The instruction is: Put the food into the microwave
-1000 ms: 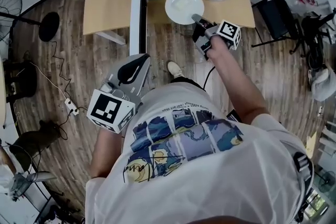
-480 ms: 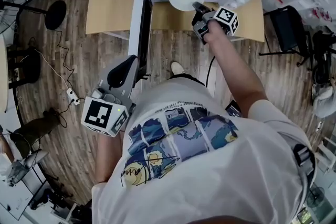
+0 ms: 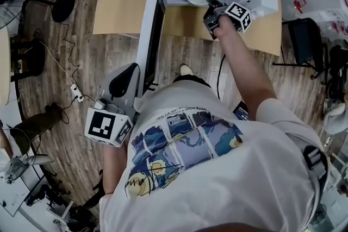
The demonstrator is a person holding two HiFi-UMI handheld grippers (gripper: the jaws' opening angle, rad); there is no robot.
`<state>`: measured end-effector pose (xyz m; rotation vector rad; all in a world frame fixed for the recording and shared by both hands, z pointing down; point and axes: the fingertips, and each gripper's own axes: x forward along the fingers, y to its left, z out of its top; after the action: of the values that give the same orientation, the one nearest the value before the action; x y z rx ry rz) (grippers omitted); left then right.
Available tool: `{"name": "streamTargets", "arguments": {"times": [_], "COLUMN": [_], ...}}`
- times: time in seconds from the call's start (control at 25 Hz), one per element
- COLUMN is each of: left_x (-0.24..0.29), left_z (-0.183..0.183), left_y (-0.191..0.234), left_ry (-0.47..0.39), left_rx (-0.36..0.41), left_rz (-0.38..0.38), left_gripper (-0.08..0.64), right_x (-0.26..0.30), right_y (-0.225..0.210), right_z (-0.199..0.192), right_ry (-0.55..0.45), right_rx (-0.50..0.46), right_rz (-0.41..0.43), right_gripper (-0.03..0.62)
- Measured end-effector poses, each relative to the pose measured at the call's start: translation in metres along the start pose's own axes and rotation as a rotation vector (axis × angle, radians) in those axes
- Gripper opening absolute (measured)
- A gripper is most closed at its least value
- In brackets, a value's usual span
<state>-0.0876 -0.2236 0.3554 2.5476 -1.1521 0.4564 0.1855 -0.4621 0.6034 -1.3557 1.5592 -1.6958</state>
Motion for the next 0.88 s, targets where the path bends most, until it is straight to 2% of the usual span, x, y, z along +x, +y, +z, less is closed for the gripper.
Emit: {"name": "streamTargets", "arguments": {"times": [0.24, 0.44, 0.56, 0.76, 0.88], "left_x": [0.004, 0.008, 0.009, 0.008, 0.006], "left_z": [0.001, -0.001, -0.001, -0.001, -0.004], "left_y": [0.004, 0.008, 0.008, 0.009, 0.009], "left_ry": [0.01, 0.02, 0.023, 0.028, 0.031], "left_rx": [-0.001, -0.002, 0.006, 0.015, 0.012], "left_rz": [0.018, 0.023, 0.028, 0.041, 0.045], "left_gripper": [0.006, 0.006, 0.006, 0.006, 0.006], "right_x": [0.012, 0.017, 0.018, 0.018, 0.018], "right_y": [-0.004, -0.004, -0.001, 0.001, 0.0], "right_z": [0.008, 0.013, 0.016, 0.017, 0.016], "right_ry": [-0.013, -0.025, -0.026, 0.012, 0.034], "right_rx": [-0.038, -0.157, -0.288, -0.597, -0.738], "right_rz": [-0.029, -0.058, -0.083, -0.175, -0.223], "right_gripper": [0.012, 0.014, 0.038, 0.095, 0.121]}}
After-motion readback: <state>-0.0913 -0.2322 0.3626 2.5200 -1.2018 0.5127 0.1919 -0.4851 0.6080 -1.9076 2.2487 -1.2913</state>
